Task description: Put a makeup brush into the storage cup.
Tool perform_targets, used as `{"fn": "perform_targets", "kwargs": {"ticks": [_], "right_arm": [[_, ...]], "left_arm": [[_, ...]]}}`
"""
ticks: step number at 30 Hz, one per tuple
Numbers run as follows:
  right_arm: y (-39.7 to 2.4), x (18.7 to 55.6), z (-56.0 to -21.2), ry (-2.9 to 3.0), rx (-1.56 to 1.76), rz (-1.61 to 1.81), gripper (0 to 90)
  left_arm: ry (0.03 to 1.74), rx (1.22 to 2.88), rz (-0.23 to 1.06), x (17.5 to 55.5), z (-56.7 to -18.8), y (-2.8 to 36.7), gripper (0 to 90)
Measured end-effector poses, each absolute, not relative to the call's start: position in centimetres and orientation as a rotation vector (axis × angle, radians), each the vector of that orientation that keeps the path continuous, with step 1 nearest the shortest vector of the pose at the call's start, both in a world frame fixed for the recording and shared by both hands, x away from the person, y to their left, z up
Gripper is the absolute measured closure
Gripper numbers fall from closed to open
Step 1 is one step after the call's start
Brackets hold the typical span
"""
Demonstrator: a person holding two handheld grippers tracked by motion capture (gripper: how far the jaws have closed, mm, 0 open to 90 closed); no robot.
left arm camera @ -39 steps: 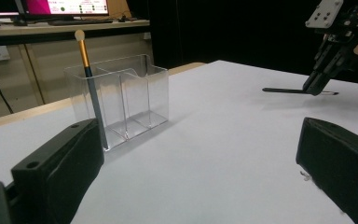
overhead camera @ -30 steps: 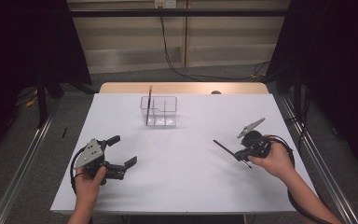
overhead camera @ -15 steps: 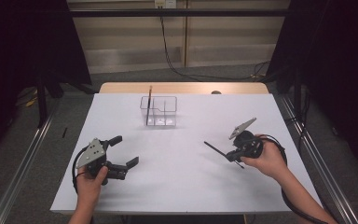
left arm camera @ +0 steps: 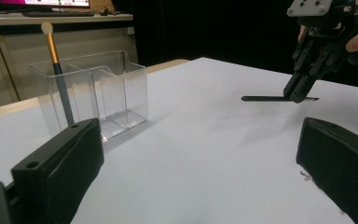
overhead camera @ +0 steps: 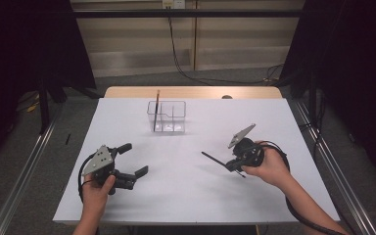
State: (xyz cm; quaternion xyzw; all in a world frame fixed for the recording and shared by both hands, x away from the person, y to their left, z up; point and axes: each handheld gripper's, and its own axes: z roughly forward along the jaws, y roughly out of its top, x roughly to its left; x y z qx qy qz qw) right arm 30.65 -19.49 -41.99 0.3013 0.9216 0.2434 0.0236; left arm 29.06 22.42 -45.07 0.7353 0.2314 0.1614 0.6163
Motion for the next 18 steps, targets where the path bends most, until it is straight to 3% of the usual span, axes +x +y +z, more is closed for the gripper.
{"fn": "perform_targets", "kwargs": {"ticks": [18], "right_arm": [[-16.4, 30.8, -42.0, 2.909, 0.817, 0.784, 85.1]], "left_arm": [[0.494, 1.703, 0.323, 29.4, -44.9, 21.3, 0.6]]}}
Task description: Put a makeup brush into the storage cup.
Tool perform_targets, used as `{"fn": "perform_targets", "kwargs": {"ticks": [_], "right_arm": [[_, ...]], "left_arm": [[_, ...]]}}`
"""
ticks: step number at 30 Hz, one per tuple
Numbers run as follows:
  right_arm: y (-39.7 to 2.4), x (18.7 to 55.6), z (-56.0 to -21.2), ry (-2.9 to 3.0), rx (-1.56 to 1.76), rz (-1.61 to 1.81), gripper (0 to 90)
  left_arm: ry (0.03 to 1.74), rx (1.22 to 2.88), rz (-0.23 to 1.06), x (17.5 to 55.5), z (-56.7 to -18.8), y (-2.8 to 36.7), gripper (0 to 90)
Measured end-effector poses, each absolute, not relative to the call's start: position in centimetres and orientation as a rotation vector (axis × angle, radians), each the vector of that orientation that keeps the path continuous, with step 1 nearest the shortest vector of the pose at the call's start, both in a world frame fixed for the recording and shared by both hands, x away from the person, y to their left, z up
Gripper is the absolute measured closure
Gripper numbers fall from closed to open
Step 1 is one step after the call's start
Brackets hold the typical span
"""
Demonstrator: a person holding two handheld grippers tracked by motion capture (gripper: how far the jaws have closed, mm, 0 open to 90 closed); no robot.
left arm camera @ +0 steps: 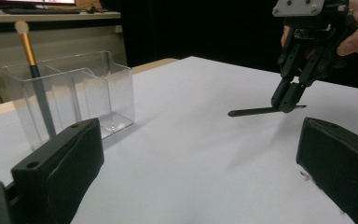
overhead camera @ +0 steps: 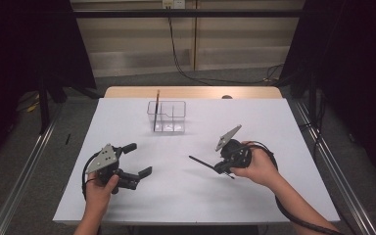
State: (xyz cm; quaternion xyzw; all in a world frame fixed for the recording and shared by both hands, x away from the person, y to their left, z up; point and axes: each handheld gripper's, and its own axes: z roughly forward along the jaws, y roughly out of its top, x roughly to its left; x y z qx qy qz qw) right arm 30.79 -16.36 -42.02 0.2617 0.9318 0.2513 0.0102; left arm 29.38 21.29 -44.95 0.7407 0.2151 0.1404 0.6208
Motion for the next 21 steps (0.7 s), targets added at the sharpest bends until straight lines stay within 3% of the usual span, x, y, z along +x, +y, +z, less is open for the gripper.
{"fn": "perform_targets", "kwargs": {"ticks": [21], "right_arm": [[-14.3, 30.4, -41.9, 2.968, 0.720, 0.816, 85.2]], "left_arm": [[0.398, 1.724, 0.229, 29.8, -43.6, 18.4, 0.5]]}}
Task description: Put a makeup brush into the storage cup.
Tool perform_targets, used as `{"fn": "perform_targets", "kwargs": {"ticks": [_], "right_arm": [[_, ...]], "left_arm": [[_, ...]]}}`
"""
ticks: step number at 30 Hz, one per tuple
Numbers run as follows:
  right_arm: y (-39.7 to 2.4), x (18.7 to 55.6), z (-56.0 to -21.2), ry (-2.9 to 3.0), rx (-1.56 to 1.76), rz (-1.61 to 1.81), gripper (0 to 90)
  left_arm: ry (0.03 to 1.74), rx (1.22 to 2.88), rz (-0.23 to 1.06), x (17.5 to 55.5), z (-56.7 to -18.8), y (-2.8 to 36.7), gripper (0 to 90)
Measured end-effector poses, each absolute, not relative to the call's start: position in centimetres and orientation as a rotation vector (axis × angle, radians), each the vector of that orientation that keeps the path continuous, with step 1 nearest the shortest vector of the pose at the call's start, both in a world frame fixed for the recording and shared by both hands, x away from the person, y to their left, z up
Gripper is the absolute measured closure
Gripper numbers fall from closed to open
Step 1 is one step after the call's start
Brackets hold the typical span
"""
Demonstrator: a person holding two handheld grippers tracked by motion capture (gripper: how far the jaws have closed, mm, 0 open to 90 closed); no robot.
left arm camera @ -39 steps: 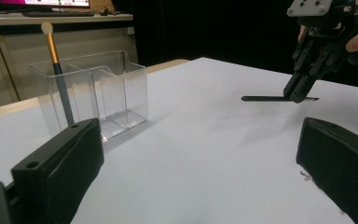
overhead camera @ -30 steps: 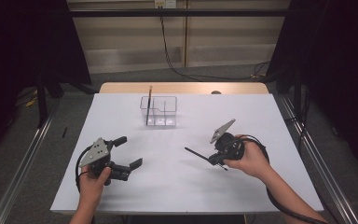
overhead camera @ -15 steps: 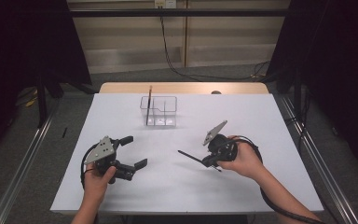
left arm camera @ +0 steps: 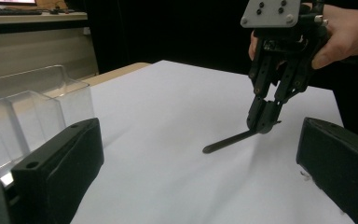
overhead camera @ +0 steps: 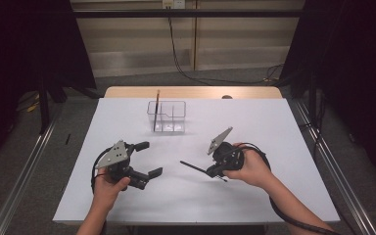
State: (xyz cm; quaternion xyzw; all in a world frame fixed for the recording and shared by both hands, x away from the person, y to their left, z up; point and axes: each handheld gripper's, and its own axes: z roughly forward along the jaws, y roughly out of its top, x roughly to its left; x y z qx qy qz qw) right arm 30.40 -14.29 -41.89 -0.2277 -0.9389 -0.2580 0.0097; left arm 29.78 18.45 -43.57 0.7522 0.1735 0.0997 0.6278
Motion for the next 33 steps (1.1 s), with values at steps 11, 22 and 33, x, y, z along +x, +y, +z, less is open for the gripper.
{"fn": "perform_targets", "kwargs": {"ticks": [11, 22, 33], "right_arm": [[-13.8, 30.5, -41.4, -2.950, -0.658, -0.800, 85.1], [-13.5, 30.6, -41.3, -2.959, -0.614, -0.773, 85.1], [-13.1, 30.6, -41.5, -2.943, -0.595, -0.777, 85.1]], "left_arm": [[0.335, 1.765, 0.160, 30.2, -42.8, 16.2, 0.4], [0.283, 1.828, 0.105, 30.6, -42.8, 14.3, 0.2], [0.287, 1.873, 0.072, 30.7, -42.6, 13.8, 0.0]]}}
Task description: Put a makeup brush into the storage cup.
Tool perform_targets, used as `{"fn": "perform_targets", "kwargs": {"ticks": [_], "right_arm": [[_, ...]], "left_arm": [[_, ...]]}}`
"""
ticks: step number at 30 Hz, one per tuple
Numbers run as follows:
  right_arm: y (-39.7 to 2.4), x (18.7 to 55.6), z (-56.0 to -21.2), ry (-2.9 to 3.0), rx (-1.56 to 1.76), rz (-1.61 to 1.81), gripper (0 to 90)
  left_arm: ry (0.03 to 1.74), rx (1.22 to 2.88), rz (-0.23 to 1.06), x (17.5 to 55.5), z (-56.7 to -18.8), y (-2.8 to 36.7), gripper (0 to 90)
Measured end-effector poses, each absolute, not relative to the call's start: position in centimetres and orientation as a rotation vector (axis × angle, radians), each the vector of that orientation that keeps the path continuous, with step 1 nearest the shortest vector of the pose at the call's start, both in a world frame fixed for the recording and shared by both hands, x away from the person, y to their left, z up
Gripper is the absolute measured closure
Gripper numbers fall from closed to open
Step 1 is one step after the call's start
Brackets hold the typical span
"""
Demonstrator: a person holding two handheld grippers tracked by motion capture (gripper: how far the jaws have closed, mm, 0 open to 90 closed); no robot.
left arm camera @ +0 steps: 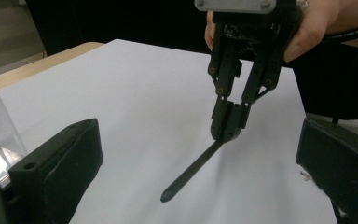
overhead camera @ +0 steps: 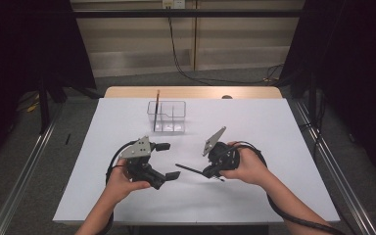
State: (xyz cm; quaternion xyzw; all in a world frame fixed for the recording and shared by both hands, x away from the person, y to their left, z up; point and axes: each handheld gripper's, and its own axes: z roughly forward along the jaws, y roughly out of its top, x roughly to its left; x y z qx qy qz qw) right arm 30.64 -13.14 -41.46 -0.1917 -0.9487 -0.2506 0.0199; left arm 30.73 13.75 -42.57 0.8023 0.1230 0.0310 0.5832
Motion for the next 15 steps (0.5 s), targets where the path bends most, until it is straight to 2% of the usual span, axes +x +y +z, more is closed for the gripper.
{"fn": "perform_targets", "kwargs": {"ticks": [15], "right_arm": [[-13.7, 30.7, -41.0, -2.942, -0.578, -0.798, 85.1]], "left_arm": [[0.248, 1.953, 0.053, 31.2, -41.9, 12.1, 1.9]]}}
